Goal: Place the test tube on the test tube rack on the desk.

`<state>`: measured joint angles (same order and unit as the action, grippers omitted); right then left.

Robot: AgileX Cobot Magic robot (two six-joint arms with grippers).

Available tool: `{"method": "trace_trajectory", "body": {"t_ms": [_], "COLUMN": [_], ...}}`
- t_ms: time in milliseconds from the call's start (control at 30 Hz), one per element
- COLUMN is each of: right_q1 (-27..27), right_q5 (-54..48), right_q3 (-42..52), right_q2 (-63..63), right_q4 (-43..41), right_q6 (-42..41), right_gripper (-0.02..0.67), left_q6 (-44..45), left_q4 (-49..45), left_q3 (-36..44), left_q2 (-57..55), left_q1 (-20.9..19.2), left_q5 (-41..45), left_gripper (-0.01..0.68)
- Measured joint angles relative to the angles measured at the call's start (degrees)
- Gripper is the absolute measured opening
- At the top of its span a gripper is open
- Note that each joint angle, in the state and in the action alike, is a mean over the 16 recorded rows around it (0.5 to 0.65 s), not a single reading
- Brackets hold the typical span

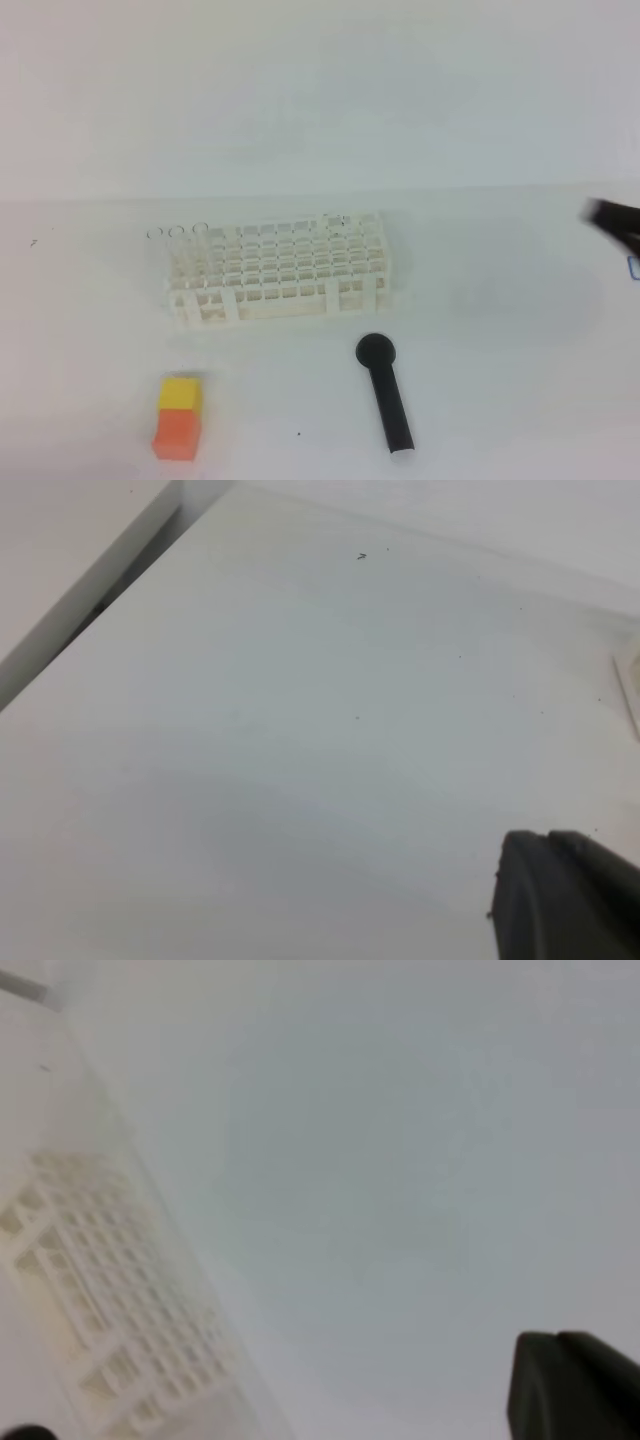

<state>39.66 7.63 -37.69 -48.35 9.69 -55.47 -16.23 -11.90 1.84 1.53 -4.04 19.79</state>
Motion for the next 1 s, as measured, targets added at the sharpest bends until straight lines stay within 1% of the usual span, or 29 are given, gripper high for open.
{"method": "trace_trajectory", "body": {"t_ms": [267, 433, 567, 800, 900, 1000], "right_q1": [-16.39, -23.39, -26.51, -29.47, -30.90, -32.36], "right_q5": [-2.94, -3.20, -3.53, -4.81, -5.93, -7.65], "right_q3": [13.91, 19.41, 23.13, 29.33, 31.83, 33.96], "right_q2": [23.43, 33.84, 38.49, 41.89, 42.82, 43.75], "right_q4": [0.29, 0.55, 0.77, -0.33, -1.60, -3.93], "right_q6": [0.09, 0.16, 0.25, 1.03, 4.06, 10.92], "right_gripper": [-0.001, -0.001, -0.001, -0.001, -0.001, -0.001], "left_q6": [0.00, 0.00, 0.00, 0.00, 0.00, 0.00], "left_q4": [0.00, 0.00, -0.01, -0.18, -0.26, -0.33], "left_q3": [0.00, 0.00, 0.00, 0.00, 0.00, 0.00], "left_q2": [0.00, 0.00, -0.01, -0.03, -0.03, -0.03], "left_q1": [0.00, 0.00, 0.01, 0.04, 0.06, 0.07], "left_q5": [0.12, 0.12, 0.18, 0.11, 0.11, 0.16], "left_gripper": [-0.001, -0.001, -0.001, -0.001, -0.001, -0.001]}}
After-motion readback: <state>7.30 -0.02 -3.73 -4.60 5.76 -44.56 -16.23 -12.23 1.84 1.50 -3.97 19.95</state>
